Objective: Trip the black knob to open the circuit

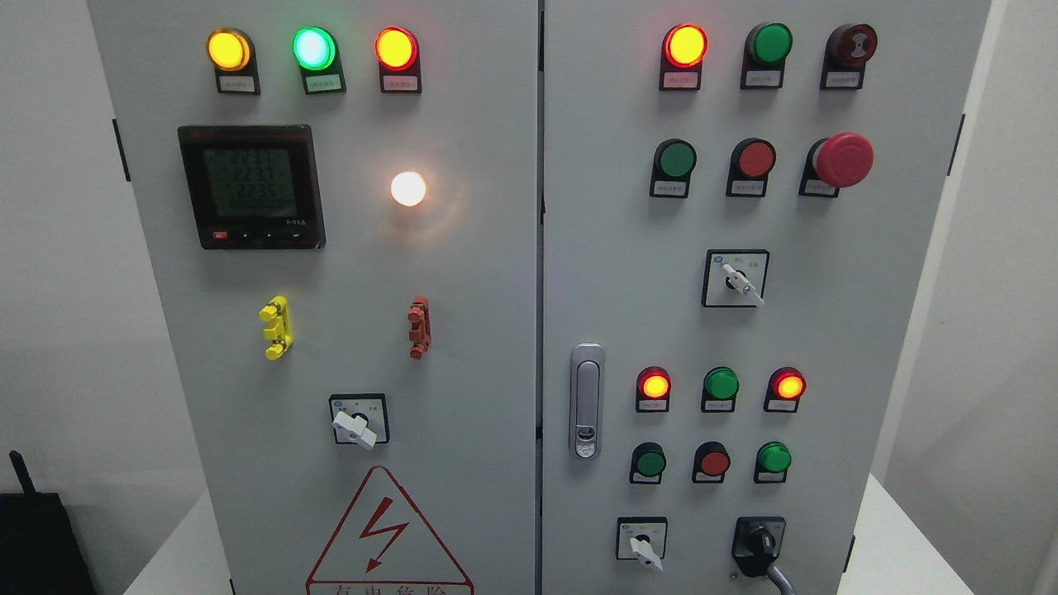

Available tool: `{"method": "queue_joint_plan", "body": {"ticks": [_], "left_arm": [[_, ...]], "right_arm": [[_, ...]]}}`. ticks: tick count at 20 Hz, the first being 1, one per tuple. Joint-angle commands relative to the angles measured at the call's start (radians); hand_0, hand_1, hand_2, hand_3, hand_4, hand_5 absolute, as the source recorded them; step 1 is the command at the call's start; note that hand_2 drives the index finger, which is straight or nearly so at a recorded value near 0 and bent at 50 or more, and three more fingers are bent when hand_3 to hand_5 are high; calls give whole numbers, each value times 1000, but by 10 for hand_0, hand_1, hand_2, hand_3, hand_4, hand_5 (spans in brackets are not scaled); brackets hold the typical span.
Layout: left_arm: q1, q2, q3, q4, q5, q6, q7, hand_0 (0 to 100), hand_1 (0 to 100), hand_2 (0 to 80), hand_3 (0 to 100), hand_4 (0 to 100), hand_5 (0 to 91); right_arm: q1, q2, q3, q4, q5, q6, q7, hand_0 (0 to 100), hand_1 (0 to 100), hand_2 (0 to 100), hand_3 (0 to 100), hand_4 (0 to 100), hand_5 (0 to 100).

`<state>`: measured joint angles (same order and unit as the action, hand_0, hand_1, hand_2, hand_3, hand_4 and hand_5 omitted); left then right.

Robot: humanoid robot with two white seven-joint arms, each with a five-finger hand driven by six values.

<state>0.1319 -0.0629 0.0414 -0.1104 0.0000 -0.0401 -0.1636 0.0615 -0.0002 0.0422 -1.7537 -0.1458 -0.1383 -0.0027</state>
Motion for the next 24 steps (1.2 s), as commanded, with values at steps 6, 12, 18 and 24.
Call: {"method": "queue_joint_plan", "body": {"ticks": [6, 12, 18, 24], "left_arm": [[0, 0, 0, 0, -23, 0, -1, 120, 389, 0, 0, 0, 0], [0, 0, 0, 0, -23, 2, -1, 120, 389, 0, 0, 0, 0], [0, 0, 0, 0, -23, 2, -1, 120, 389, 0, 0, 0, 0], [0, 0, 0, 0, -23, 0, -1, 120, 389, 0, 0, 0, 0]], "right_arm": [[-2, 29, 25, -3, 0, -1, 1, 0, 0, 0, 1000, 963, 1000], [-2, 29, 25, -6, 0, -1, 1, 0, 0, 0, 1000, 964, 1000], [-2, 29, 25, -9, 0, -1, 1, 0, 0, 0, 1000, 964, 1000], [-2, 29, 25, -10, 0, -1, 1, 0, 0, 0, 1000, 964, 1000]]}}
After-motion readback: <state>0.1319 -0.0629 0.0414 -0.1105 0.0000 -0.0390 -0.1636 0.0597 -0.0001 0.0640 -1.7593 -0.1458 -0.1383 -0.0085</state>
